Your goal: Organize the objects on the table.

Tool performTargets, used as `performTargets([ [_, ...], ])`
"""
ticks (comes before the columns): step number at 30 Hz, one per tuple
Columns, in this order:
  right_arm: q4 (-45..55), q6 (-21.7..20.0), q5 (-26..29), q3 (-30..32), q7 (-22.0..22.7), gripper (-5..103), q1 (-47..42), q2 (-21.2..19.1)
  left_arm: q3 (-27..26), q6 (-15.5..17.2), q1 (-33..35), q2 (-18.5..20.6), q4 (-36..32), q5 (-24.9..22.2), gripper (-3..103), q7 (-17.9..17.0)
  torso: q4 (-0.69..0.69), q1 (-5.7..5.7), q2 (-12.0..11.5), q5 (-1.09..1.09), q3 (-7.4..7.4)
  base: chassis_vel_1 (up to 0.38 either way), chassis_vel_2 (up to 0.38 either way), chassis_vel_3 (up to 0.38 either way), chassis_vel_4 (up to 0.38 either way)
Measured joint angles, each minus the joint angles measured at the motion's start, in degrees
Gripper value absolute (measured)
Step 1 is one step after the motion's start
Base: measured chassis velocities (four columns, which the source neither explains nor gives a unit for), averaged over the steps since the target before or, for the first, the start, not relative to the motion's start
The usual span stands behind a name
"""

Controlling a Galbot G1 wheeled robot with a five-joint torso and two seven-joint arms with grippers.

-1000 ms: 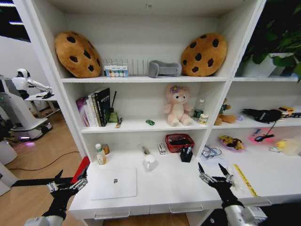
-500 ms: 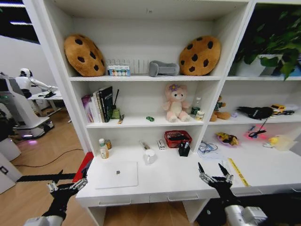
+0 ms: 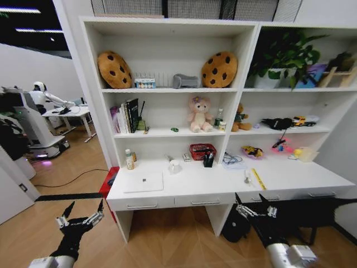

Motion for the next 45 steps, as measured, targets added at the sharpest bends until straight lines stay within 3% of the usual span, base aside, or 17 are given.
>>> performTargets([
  [4,0.0,0.0,0.0,0.0,0.0,100,0.0,0.0,0.0,0.0,0.0,0.0,0.0,0.0,100,0.0,-0.07,0.0,0.0,0.04,0.01,0.18,-0.151,-0.207,0.207],
  [45,0.0,0.0,0.0,0.0,0.0,100,0.0,0.0,0.0,0.0,0.0,0.0,0.0,0.0,100,0.0,-0.04,0.07,-0.1,0.03,0.03,-0.01,0.007,0.002,0.0],
])
